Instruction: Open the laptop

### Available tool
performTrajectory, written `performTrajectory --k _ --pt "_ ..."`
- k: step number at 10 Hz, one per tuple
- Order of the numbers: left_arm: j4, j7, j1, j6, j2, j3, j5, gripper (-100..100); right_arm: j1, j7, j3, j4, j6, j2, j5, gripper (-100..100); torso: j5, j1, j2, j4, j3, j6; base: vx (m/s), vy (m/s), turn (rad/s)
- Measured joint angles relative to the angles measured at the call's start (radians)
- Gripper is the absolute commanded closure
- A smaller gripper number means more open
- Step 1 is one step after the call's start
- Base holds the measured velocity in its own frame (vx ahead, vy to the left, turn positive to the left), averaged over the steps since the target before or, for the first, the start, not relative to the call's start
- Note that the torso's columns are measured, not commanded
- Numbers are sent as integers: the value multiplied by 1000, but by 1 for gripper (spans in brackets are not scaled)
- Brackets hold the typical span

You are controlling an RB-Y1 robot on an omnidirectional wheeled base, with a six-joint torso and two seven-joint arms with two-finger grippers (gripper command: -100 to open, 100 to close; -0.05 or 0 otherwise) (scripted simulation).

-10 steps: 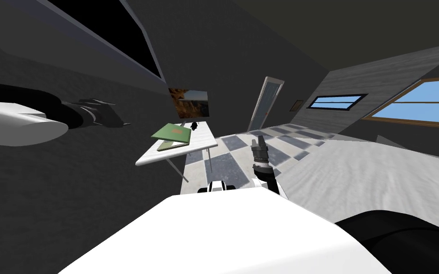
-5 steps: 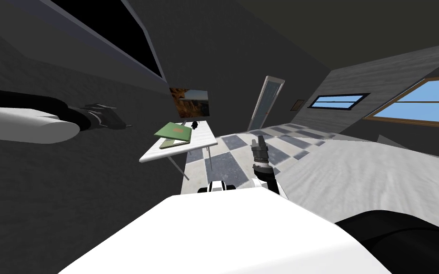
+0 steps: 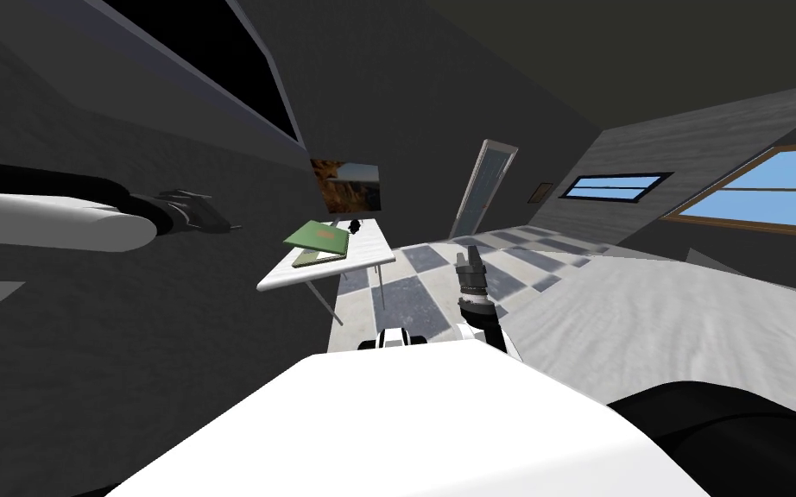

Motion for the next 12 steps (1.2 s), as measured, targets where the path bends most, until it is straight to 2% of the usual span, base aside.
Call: performTrajectory --k 1,3,5,7,10,11,12 --pt "22 -30 -22 -11 -30 -19 2 -100 0 0 0 0 0 0 0 0 -1 -2 3 1 2 0 -79 -20 2" --pt "75 -82 -81 -18 -63 -77 -7 -100 0 0 0 0 0 0 0 0 -1 -1 -6 -1 -4 0 -6 0 -1" --pt "137 -102 -145 -23 -65 -117 -6 -100 0 0 0 0 0 0 0 0 -1 -1 -6 -2 -4 0 14 4 -1" --pt "185 -103 -202 -23 -66 -123 -8 -100 0 0 0 0 0 0 0 0 -1 -2 -2 0 -1 0 -42 -5 31" --pt "304 -197 -315 -68 -140 -222 -7 -100 0 0 0 0 0 0 0 0 -1 -2 -2 0 -1 0 -76 -19 9" --pt "334 -218 -346 -68 -151 -249 -10 -100 0 0 0 0 0 0 0 0 -1 -1 -6 -1 -4 0 0 0 0" --pt "366 -227 -381 -67 -156 -264 -15 -100 0 0 0 0 0 0 0 0 -1 0 -8 -2 -5 0 14 2 0"
